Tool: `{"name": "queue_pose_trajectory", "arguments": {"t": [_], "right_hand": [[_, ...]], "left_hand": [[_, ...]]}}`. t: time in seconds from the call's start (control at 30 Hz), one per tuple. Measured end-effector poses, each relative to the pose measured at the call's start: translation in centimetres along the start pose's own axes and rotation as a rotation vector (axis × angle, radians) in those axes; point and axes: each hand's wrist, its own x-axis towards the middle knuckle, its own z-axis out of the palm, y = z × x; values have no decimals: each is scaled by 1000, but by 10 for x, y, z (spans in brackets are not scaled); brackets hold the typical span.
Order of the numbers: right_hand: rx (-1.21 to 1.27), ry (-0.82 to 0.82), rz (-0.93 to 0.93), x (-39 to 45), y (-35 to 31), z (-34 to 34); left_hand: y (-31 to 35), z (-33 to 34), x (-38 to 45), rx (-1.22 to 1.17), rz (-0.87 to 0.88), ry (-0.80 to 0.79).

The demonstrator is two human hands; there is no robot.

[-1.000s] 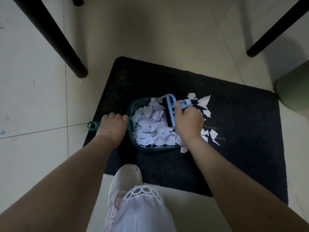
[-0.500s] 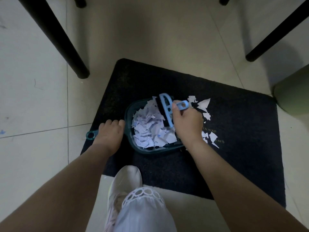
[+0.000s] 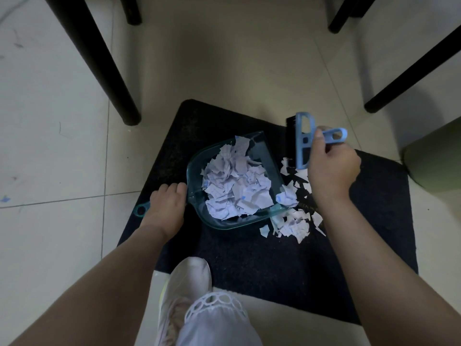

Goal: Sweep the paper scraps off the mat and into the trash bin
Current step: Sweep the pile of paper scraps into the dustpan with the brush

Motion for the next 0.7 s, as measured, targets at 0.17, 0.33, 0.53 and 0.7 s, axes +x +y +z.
{"name": "queue_pose_trajectory", "arguments": {"t": [0.17, 0.33, 0.53, 0.7], "right_hand": [[-206, -97, -84, 0, -4, 3], [-162, -146, -21, -2, -6, 8], [-133, -221, -29, 2, -10, 6], [-104, -264, -18, 6, -11, 6]], "left_hand": [[-1, 0, 0, 18, 30, 33], [5, 4, -2, -112, -22, 2], [7, 7, -2, -212, -48, -70], [8, 8, -2, -221, -63, -92]]}}
